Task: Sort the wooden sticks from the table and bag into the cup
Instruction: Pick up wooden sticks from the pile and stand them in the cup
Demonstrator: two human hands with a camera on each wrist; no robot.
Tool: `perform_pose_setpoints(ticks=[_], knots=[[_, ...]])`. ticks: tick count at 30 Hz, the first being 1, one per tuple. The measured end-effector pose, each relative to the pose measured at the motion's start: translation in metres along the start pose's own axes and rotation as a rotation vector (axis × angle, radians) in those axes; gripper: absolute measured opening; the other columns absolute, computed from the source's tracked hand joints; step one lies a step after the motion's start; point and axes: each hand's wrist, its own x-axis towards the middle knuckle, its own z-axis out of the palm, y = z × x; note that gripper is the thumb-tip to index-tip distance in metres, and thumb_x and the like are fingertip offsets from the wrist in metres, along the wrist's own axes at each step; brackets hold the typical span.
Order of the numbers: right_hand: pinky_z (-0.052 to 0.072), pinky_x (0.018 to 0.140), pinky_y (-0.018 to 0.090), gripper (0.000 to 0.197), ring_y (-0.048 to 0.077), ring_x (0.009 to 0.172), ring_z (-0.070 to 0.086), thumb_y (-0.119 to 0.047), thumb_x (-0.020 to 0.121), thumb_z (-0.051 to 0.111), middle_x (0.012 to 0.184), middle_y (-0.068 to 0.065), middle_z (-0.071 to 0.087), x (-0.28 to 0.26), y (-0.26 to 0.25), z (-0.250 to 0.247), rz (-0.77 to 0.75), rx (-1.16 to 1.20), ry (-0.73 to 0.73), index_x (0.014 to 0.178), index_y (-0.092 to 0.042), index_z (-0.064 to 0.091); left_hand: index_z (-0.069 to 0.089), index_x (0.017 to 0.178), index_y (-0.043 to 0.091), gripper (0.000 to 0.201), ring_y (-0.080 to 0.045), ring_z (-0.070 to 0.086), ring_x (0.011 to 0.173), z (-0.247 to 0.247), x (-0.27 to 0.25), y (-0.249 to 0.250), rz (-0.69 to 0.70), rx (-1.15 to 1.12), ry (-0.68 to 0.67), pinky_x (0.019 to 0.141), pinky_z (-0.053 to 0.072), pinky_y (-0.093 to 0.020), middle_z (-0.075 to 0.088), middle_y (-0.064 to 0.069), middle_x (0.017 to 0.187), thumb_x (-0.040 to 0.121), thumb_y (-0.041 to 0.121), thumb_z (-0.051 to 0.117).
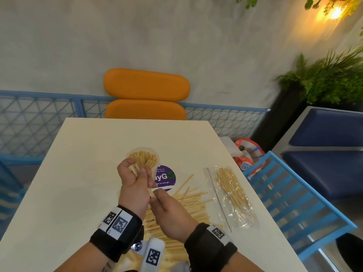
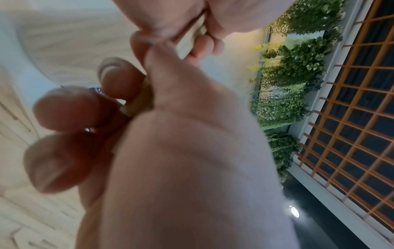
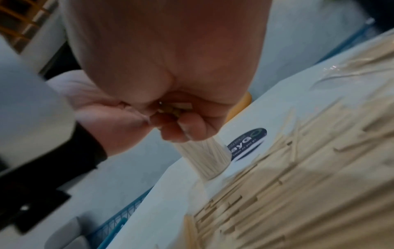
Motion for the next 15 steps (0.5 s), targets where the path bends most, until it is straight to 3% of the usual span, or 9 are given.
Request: perform_pose_setpoints(ticks=[2, 3, 5, 7, 9, 11, 13, 15], knots=[[0.034, 0.056, 0.031, 0.03, 0.006, 0.056, 0.04, -0.027, 0.104, 0.038, 0.062, -0.02, 0.051, 0.006, -0.004, -0.004, 0.025, 0.112, -0.025, 0.083, -0.045, 0.047, 0.038, 0.121, 0.048, 0.045, -0.012, 0.051, 0.061, -0.004, 0.005, 0.003, -0.01, 0.033, -0.047, 0.057, 0.043, -0.03, 0.055, 0.012, 0.067, 0.106, 0.006, 0.033], [0.032, 0.056, 0.032, 0.03, 0.007, 0.057, 0.039, -0.026, 0.101, 0.039, 0.063, -0.018, 0.049, 0.008, -0.006, -0.006, 0.039, 0.168, -0.027, 0.082, -0.046, 0.051, 0.04, 0.121, 0.049, 0.047, -0.013, 0.052, 0.062, -0.007, 0.009, 0.006, -0.02, 0.041, -0.082, 0.054, 0.042, -0.03, 0.055, 0.011, 0.066, 0.106, 0.006, 0.032], [0.032, 0.059, 0.032, 0.016, 0.009, 0.061, 0.039, -0.032, 0.094, 0.044, 0.068, -0.013, 0.046, 0.013, -0.009, -0.012, 0.057, 0.25, 0.003, 0.086, -0.034, 0.058, 0.045, 0.115, 0.044, 0.043, -0.016, 0.054, 0.066, -0.01, 0.015, 0.011, -0.017, 0.068, -0.166, 0.059, 0.043, -0.033, 0.057, 0.009, 0.067, 0.106, 0.004, 0.031], [0.034, 0.064, 0.03, 0.017, 0.007, 0.065, 0.041, -0.039, 0.093, 0.048, 0.074, -0.012, 0.051, 0.021, -0.009, -0.017, 0.034, 0.263, 0.046, 0.085, -0.026, 0.055, 0.044, 0.115, 0.04, 0.036, -0.022, 0.057, 0.071, -0.011, 0.019, 0.017, 0.0, 0.156, -0.249, 0.068, 0.046, -0.037, 0.061, 0.009, 0.073, 0.106, 0.007, 0.034], [0.037, 0.069, 0.026, 0.017, -0.001, 0.068, 0.042, -0.032, 0.1, 0.049, 0.099, -0.021, 0.063, 0.027, -0.009, -0.019, -0.015, 0.267, 0.05, 0.087, -0.022, 0.053, 0.041, 0.117, 0.042, 0.034, -0.021, 0.061, 0.076, -0.013, 0.023, 0.019, 0.024, 0.26, -0.306, 0.073, 0.047, -0.034, 0.068, 0.008, 0.082, 0.106, 0.01, 0.037], [0.037, 0.071, 0.018, 0.012, -0.008, 0.07, 0.044, -0.026, 0.104, 0.047, 0.113, -0.024, 0.062, 0.032, -0.01, -0.021, -0.046, 0.301, 0.044, 0.101, -0.018, 0.057, 0.043, 0.116, 0.046, 0.038, -0.015, 0.062, 0.074, -0.015, 0.029, 0.024, 0.039, 0.29, -0.329, 0.074, 0.048, -0.033, 0.071, 0.006, 0.086, 0.104, 0.009, 0.041], [0.036, 0.066, 0.017, 0.008, -0.006, 0.067, 0.045, -0.025, 0.104, 0.049, 0.1, -0.012, 0.066, 0.035, -0.01, -0.024, -0.076, 0.304, 0.045, 0.102, -0.021, 0.056, 0.047, 0.109, 0.05, 0.044, -0.024, 0.065, 0.076, -0.018, 0.037, 0.034, 0.087, 0.323, -0.34, 0.075, 0.051, -0.04, 0.072, 0.003, 0.083, 0.103, 0.006, 0.045], [0.039, 0.064, 0.022, 0.009, 0.002, 0.067, 0.048, -0.033, 0.1, 0.054, 0.083, -0.012, 0.058, 0.039, -0.01, -0.028, -0.076, 0.261, 0.039, 0.107, -0.027, 0.055, 0.049, 0.103, 0.049, 0.046, -0.032, 0.065, 0.076, -0.021, 0.048, 0.046, 0.149, 0.345, -0.313, 0.076, 0.055, -0.05, 0.071, 0.0, 0.081, 0.101, 0.003, 0.045]])
